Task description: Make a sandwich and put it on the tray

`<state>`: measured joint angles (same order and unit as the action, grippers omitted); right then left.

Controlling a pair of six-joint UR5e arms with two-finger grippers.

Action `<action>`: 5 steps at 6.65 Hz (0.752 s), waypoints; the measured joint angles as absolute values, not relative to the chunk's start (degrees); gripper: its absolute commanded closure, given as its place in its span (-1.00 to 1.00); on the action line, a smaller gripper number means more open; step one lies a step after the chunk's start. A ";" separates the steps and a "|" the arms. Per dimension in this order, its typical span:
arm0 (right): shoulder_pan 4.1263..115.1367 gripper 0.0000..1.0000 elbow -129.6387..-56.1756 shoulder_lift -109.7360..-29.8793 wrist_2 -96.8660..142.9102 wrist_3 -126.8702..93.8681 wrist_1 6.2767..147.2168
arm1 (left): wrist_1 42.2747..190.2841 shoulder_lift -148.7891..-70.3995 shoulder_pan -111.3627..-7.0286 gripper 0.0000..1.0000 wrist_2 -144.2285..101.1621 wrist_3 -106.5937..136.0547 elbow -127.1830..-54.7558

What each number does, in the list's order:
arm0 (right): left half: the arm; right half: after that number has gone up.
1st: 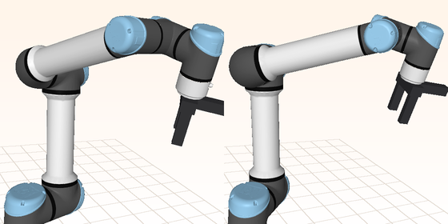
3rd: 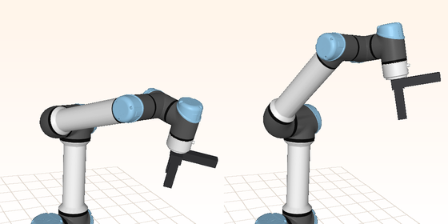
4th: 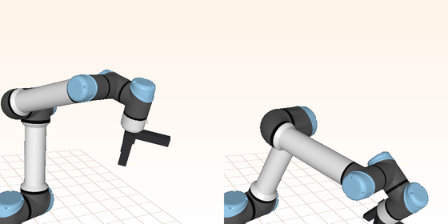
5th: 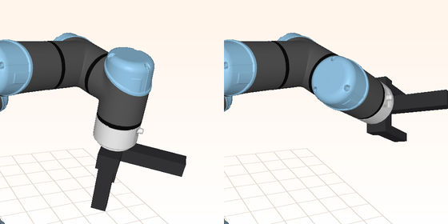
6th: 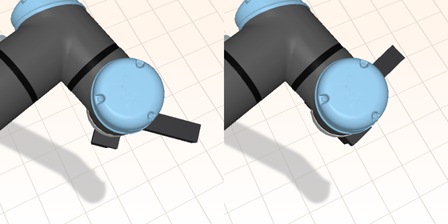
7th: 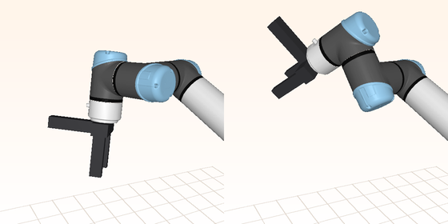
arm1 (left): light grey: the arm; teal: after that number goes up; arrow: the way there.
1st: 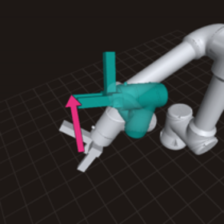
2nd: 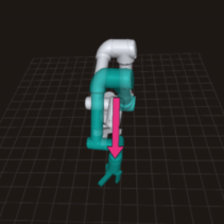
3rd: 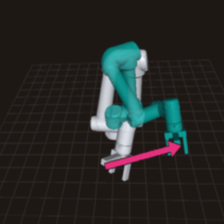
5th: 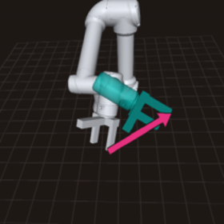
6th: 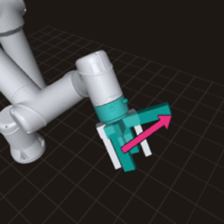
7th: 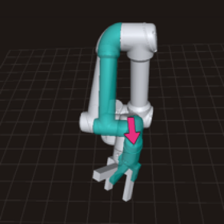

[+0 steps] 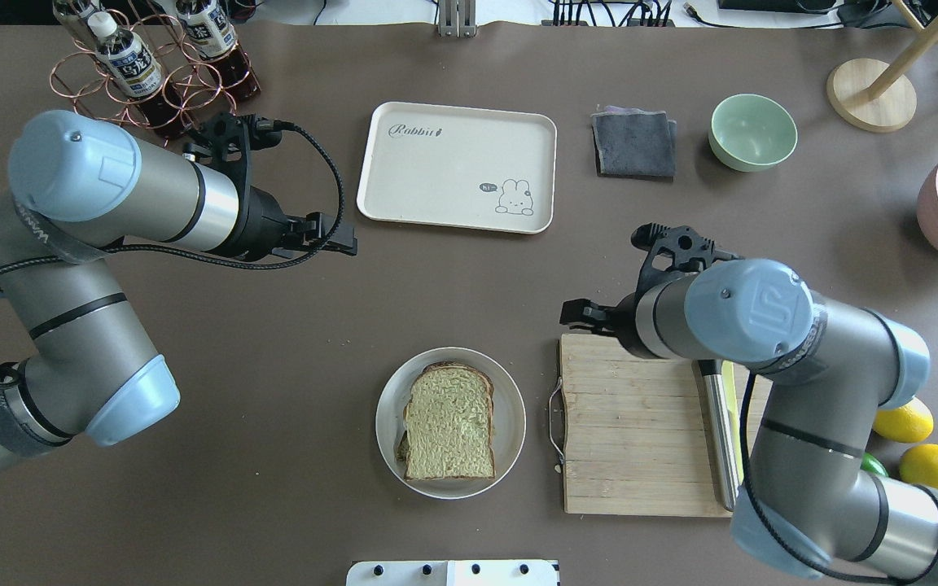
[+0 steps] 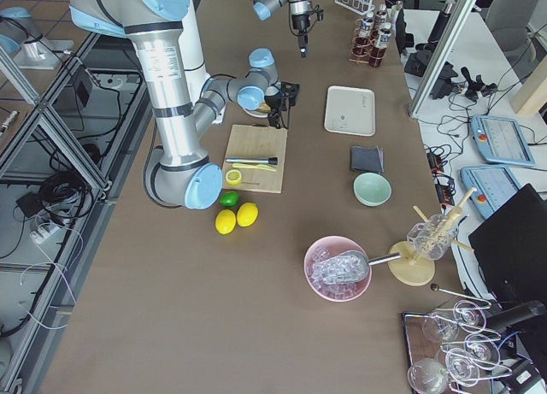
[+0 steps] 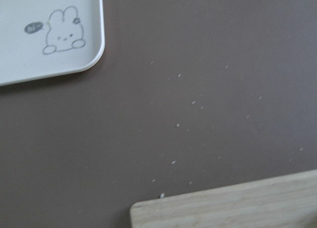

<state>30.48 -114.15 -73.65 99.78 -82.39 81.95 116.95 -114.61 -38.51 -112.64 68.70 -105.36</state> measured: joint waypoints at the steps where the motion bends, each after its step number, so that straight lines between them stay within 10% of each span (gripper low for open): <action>1: 38.06 -1.00 -113.53 -74.29 105.28 -72.24 87.09 | 116.94 -114.58 -36.75 -0.95 -111.40 70.55 -105.71; 5: 68.41 -1.00 -109.89 -81.82 127.00 -31.56 93.43 | 116.98 -112.50 -30.68 -0.95 -106.99 74.10 -106.78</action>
<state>68.41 -109.89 -81.82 127.00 -31.56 93.43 116.98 -112.50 -30.68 -106.99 74.10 -106.78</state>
